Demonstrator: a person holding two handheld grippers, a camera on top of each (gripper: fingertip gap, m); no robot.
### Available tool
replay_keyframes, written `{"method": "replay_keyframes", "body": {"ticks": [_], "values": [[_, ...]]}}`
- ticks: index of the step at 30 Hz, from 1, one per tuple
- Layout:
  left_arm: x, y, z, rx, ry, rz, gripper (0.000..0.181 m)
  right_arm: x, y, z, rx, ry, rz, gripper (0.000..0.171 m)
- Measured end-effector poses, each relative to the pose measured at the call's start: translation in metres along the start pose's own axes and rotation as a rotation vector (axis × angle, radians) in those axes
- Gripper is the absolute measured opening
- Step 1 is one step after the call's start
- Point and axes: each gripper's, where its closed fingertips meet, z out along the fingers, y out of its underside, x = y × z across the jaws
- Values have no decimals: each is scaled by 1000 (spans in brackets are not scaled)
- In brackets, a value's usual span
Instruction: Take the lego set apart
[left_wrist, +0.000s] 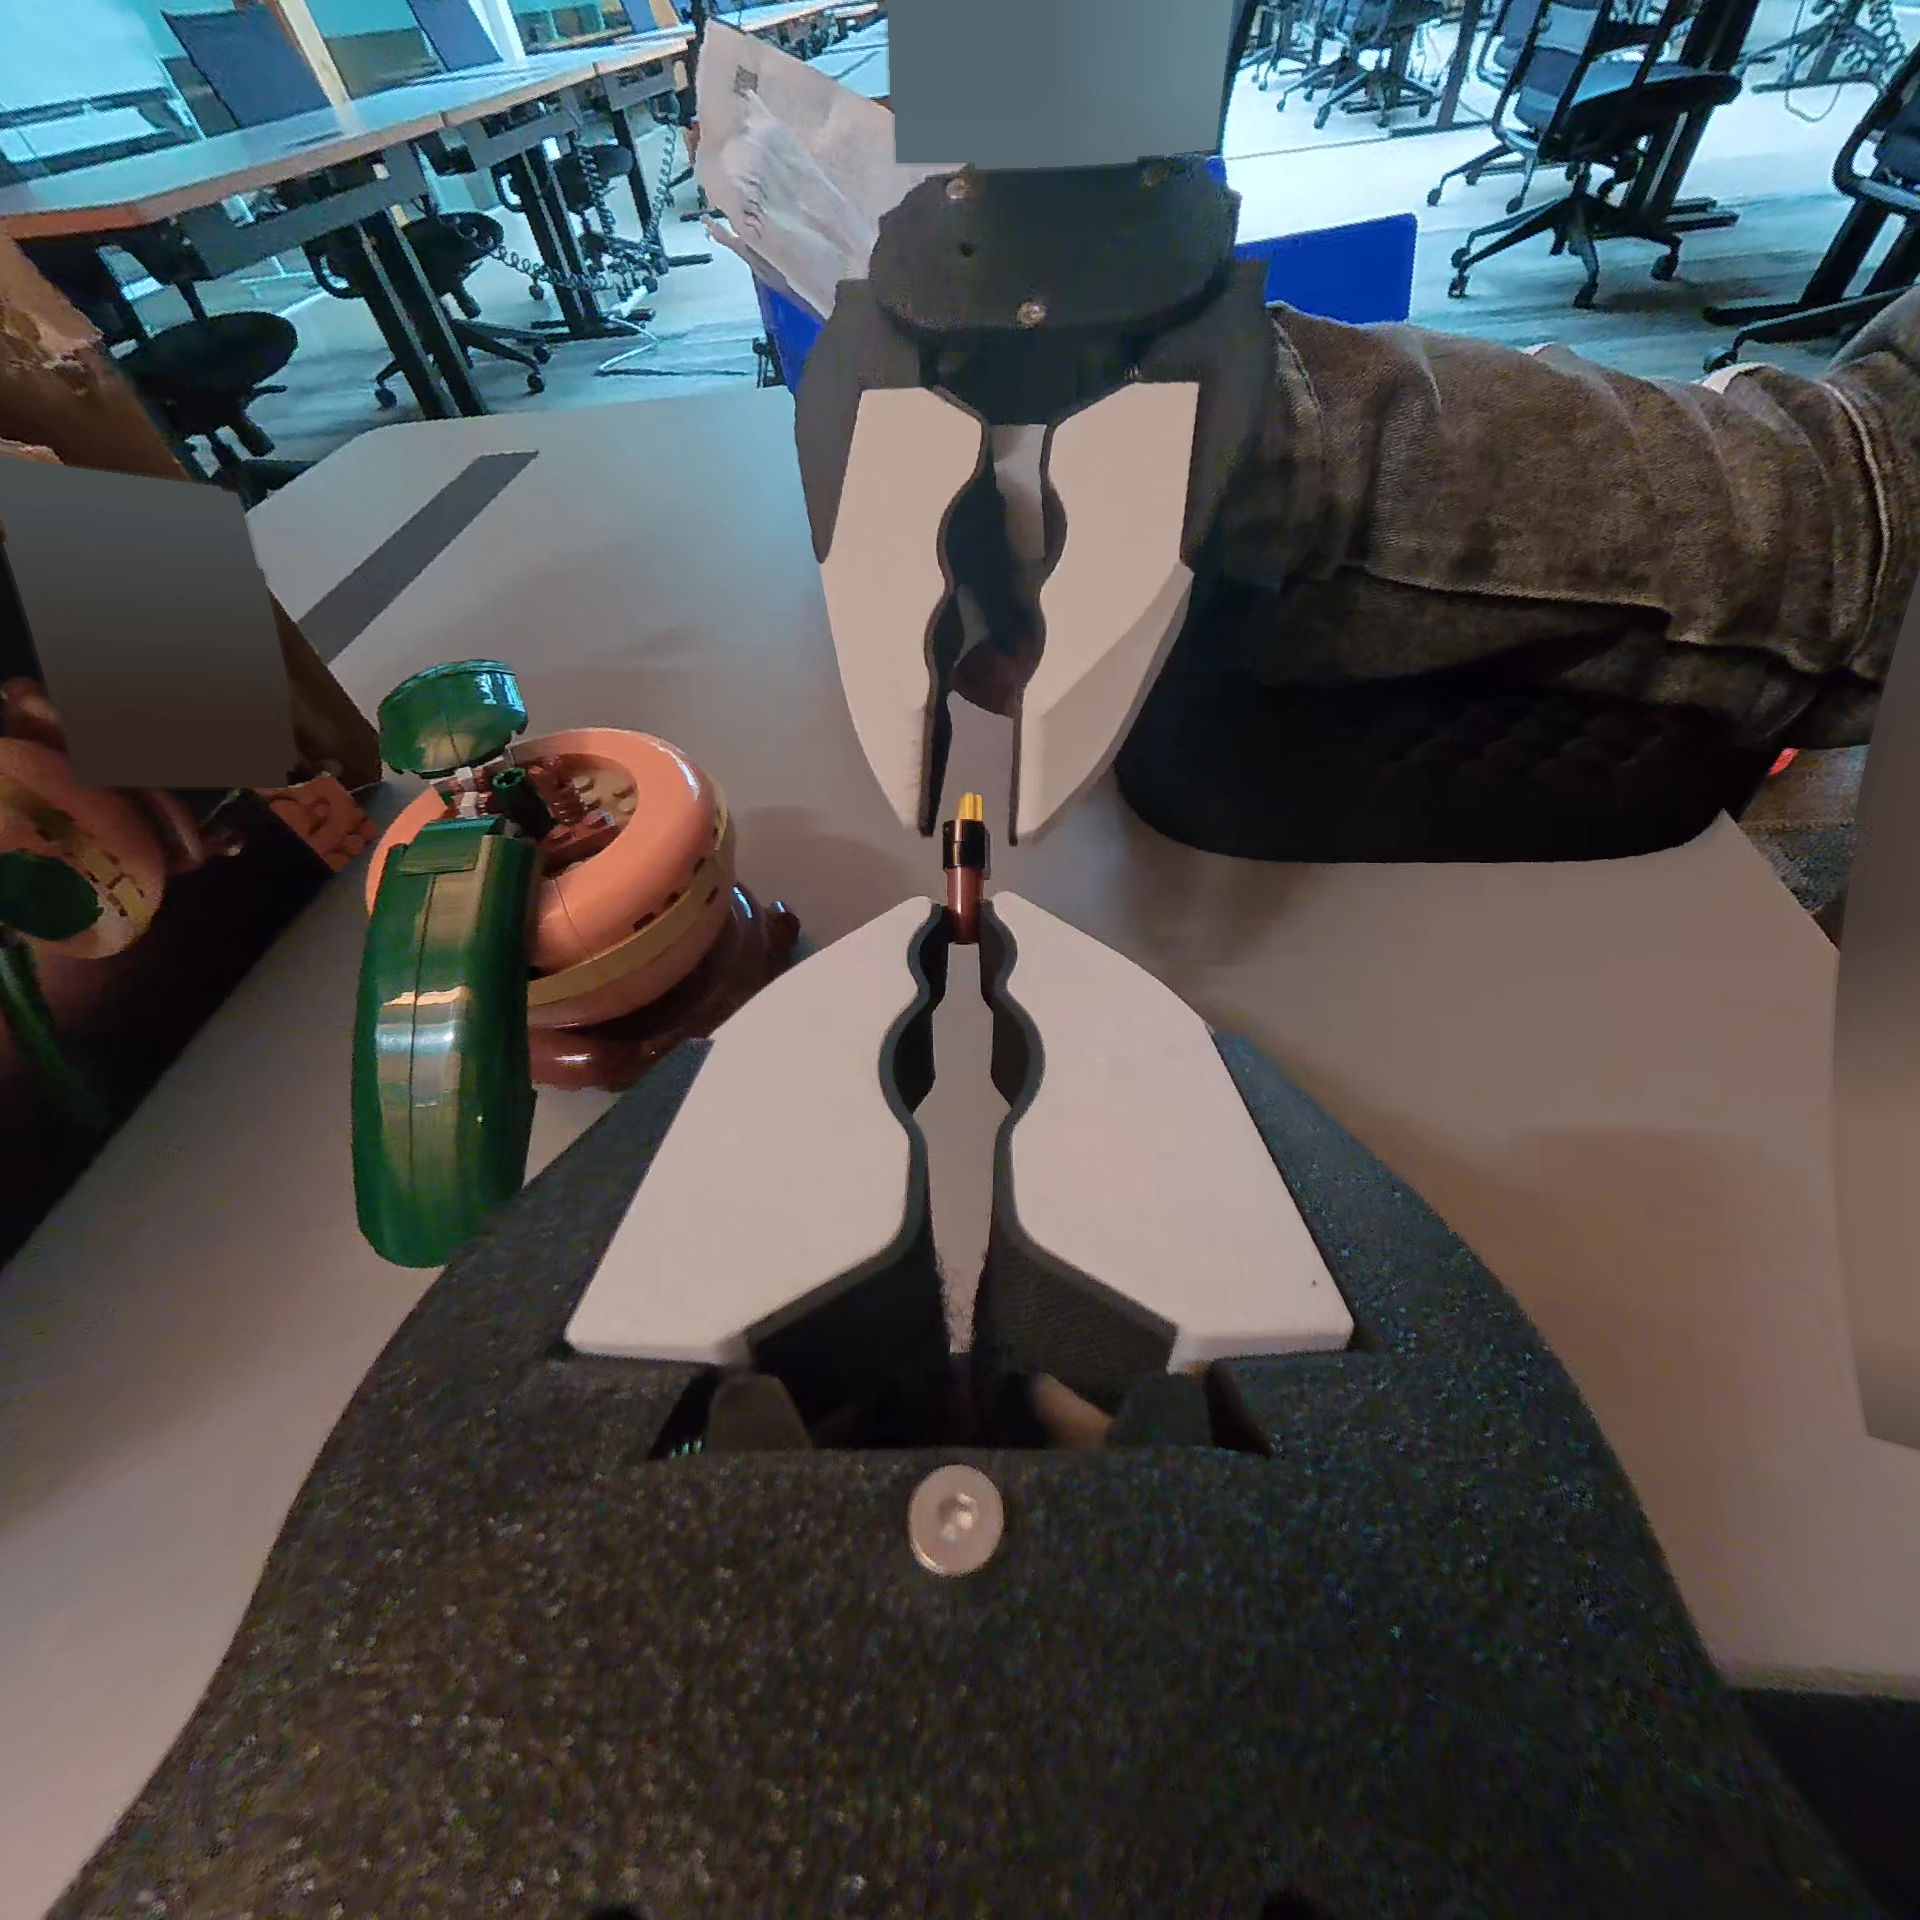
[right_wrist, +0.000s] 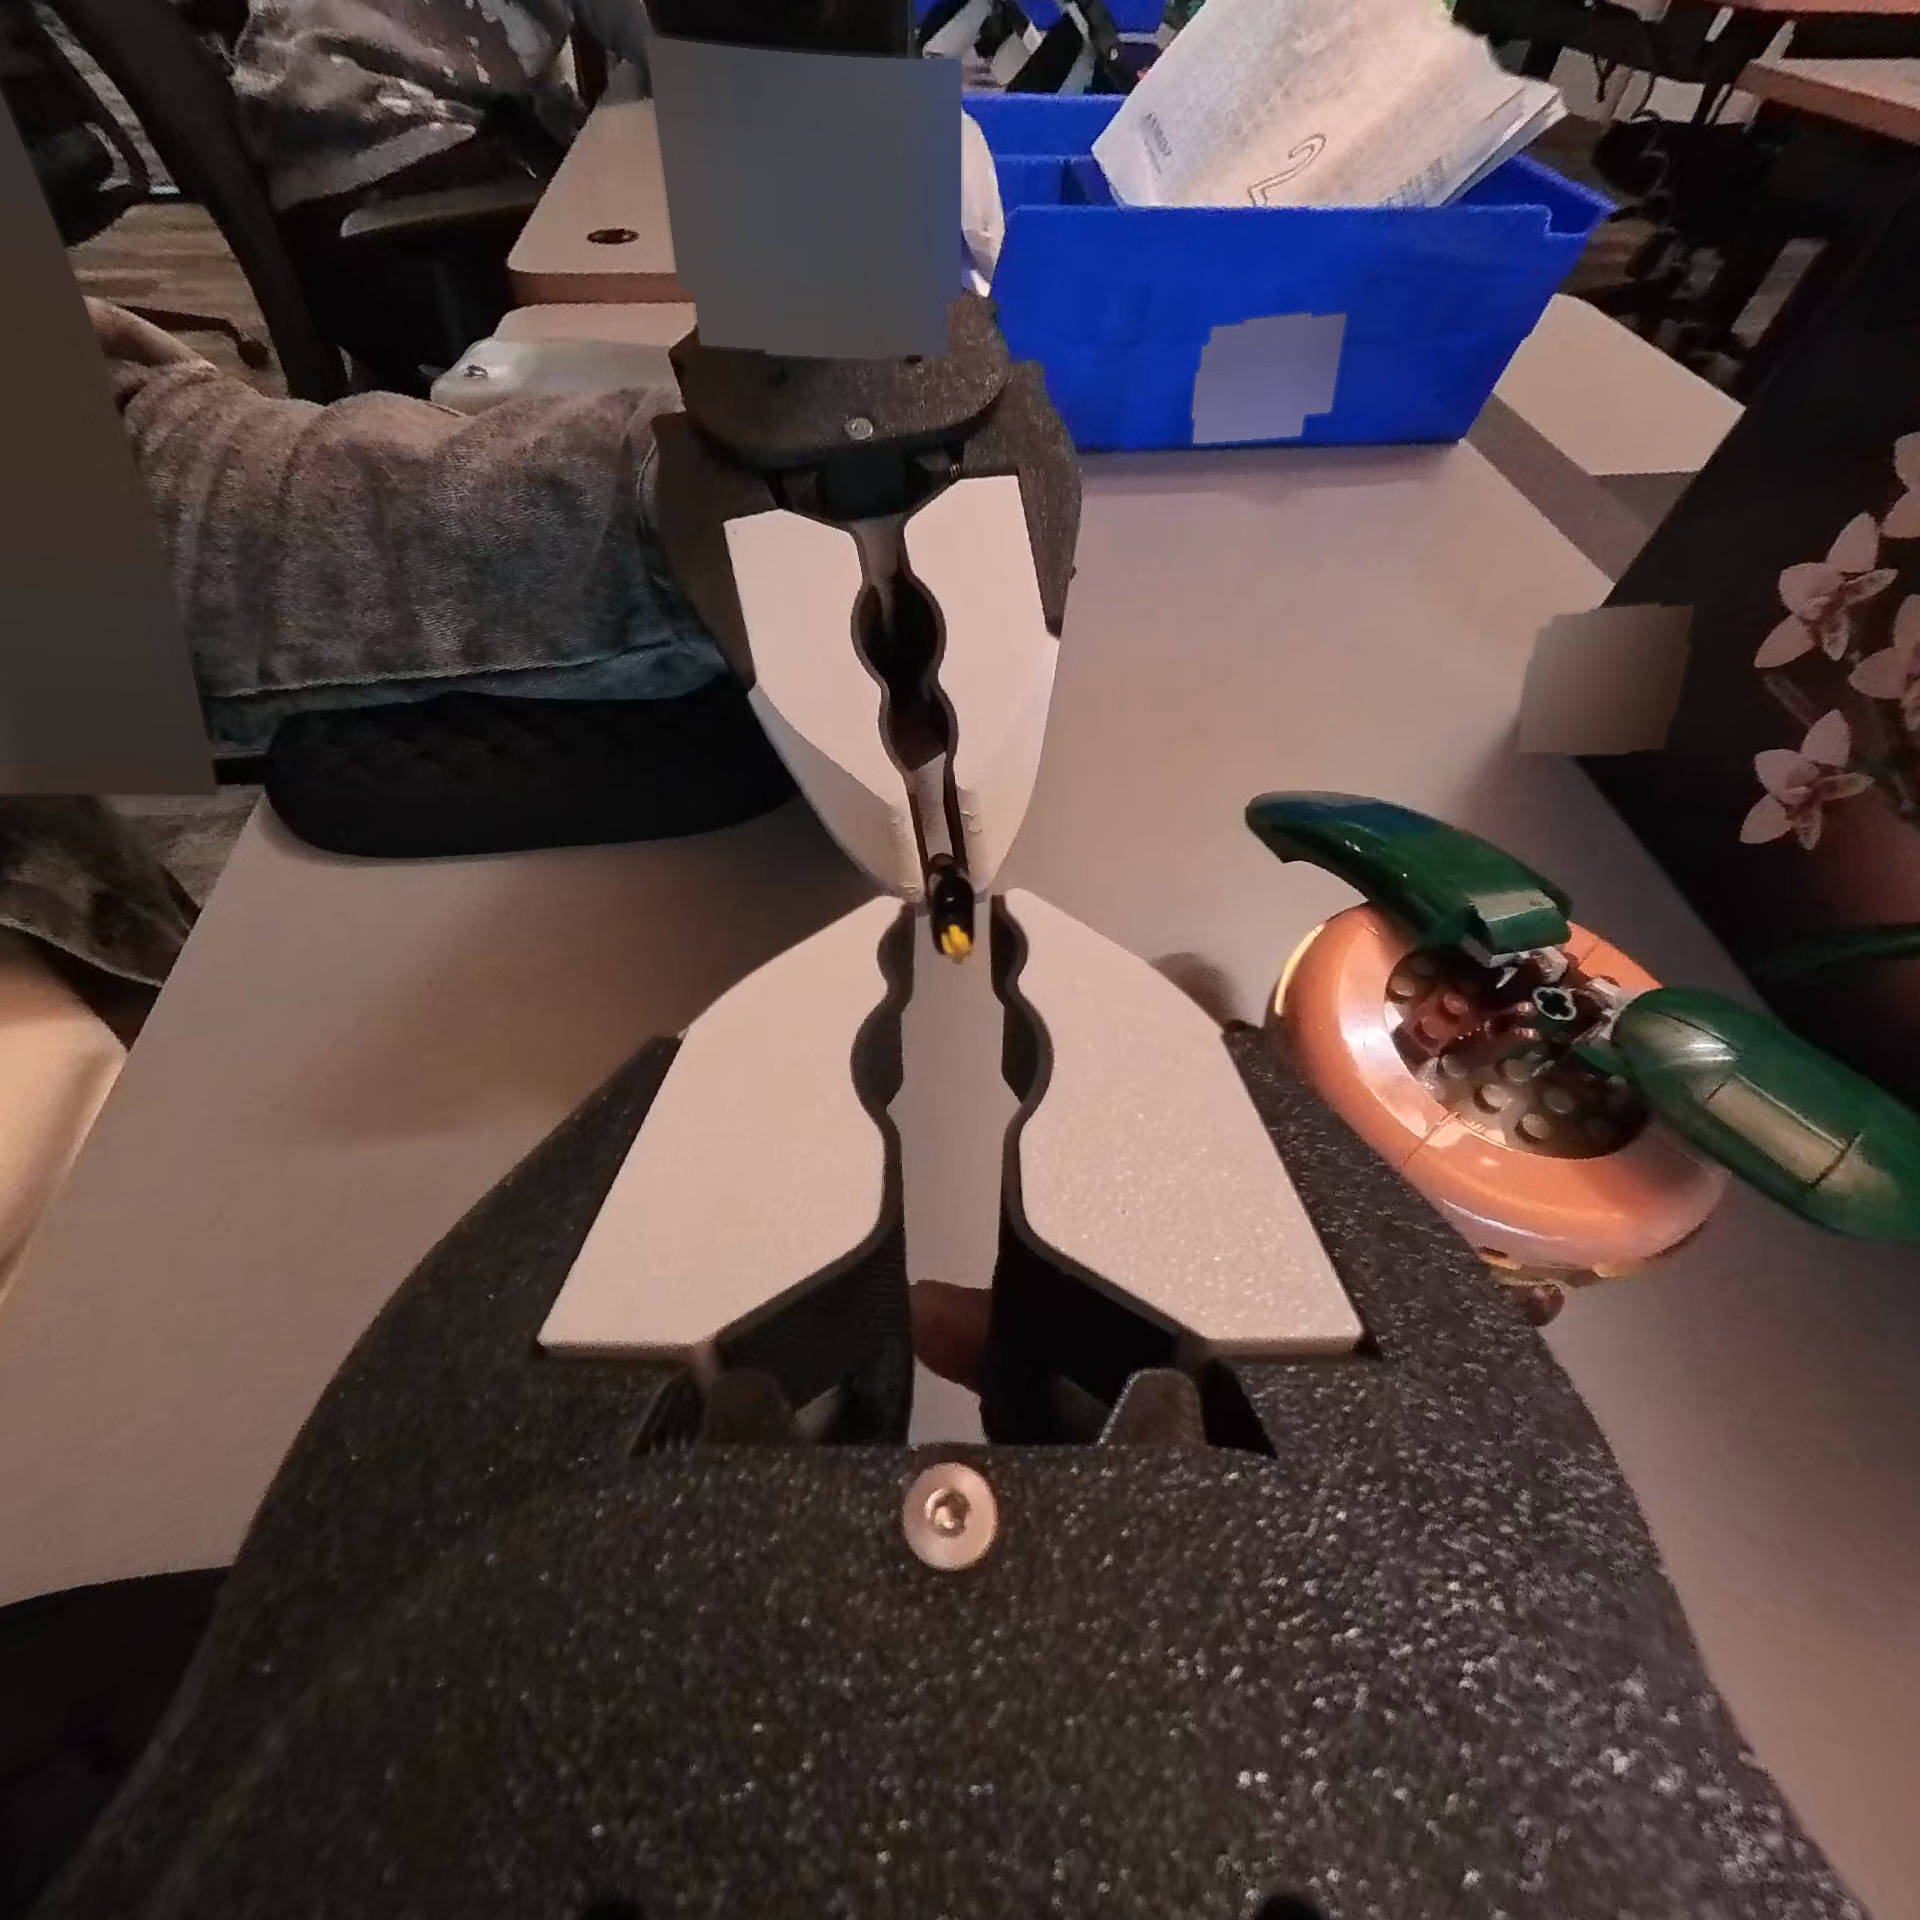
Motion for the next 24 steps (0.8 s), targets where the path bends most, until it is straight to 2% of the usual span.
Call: {"method": "replay_keyframes", "body": {"ticks": [3, 19, 24], "values": [[1, 5, 2, -35, -1, 18, 5, 0, 5, 2, -29, 0, -13, 7], [11, 8, 6, -46, 47, 71, 7, -7, 6, 6, -37, -52, -49, 6], [13, 7, 7, -42, 58, 69, 14, -8, 11, 8, -68, -60, -62, 7]]}}
